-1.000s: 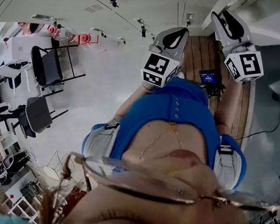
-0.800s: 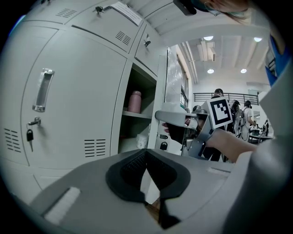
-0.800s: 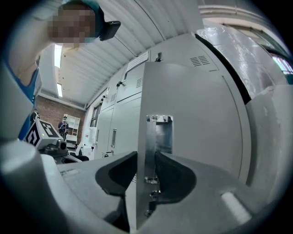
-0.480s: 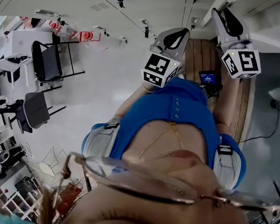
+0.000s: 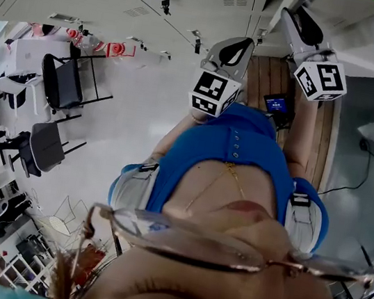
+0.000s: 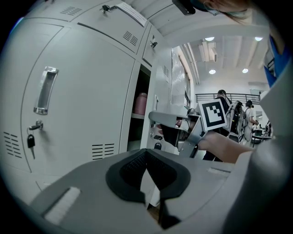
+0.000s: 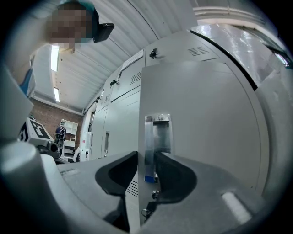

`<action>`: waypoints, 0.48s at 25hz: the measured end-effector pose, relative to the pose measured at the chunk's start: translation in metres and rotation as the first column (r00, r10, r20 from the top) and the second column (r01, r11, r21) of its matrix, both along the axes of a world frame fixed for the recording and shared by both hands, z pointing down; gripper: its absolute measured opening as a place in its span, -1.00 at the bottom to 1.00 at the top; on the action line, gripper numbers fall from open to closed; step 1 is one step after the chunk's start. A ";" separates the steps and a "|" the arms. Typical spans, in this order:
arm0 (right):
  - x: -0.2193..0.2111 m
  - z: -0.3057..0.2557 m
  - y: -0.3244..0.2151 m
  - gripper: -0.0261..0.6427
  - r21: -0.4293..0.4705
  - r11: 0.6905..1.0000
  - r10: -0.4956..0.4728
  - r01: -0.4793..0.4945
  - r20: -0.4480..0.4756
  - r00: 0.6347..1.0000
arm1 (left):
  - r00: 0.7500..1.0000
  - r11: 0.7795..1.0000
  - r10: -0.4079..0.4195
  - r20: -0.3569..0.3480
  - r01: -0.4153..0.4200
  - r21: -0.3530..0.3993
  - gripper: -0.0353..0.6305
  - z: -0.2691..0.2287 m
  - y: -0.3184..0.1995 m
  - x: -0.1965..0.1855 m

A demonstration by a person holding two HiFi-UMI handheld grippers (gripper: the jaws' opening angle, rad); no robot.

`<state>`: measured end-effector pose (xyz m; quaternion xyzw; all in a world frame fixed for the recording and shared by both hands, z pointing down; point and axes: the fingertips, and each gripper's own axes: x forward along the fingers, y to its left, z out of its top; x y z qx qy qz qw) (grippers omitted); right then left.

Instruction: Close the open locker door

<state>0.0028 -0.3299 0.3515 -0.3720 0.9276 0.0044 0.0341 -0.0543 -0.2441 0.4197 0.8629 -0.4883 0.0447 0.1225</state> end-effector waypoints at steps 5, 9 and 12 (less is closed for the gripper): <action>-0.005 0.003 -0.010 -0.56 -0.013 1.000 -0.028 0.028 0.011 1.000 | 1.000 1.000 0.012 0.004 -0.013 0.002 -0.90 0.002 -0.007 0.000; -0.009 0.004 -0.017 -0.58 -0.003 0.999 -0.041 0.041 0.017 0.999 | 1.000 1.000 0.024 0.001 -0.024 -0.002 -0.90 0.003 -0.013 0.000; -0.011 0.006 -0.023 -0.58 0.004 0.999 -0.048 0.048 0.038 0.998 | 0.999 0.999 0.033 0.000 -0.033 -0.007 -0.90 0.005 -0.018 -0.001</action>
